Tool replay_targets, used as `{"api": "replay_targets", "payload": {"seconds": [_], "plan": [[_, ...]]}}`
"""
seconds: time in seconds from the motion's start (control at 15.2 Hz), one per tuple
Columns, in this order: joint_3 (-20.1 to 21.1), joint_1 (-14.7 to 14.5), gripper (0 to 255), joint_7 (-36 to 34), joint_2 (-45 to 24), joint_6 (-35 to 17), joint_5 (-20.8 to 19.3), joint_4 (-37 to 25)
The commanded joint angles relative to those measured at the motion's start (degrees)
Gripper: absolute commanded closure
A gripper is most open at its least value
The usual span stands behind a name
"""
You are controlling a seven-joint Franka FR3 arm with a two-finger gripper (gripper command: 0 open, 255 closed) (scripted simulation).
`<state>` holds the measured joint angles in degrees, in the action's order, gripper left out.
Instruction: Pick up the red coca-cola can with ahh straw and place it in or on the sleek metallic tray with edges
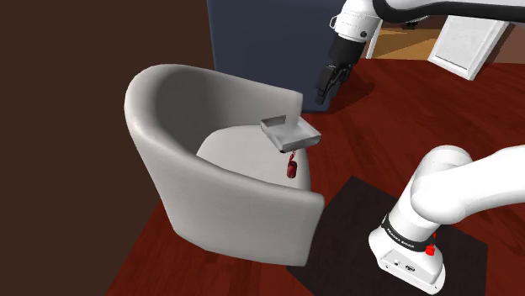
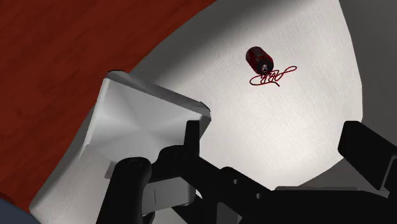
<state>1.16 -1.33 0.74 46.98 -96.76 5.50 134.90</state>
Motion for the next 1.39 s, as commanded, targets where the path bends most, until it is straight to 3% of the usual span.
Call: {"api": "replay_targets", "payload": {"seconds": [0.0, 0.53, 1.06, 1.32], "plan": [[0.0, 0.0, 0, 0.0, 0.0, 0.0, 0.0, 0.0], [4.4, -3.2, 0, 2.1, -4.6, -11.8, 0.1, 10.4], [9.0, -5.9, 0, 3.4, -13.6, -25.1, -0.3, 18.0], [9.3, -5.9, 0, 3.4, -15.0, -28.0, -0.3, 19.6]]}}
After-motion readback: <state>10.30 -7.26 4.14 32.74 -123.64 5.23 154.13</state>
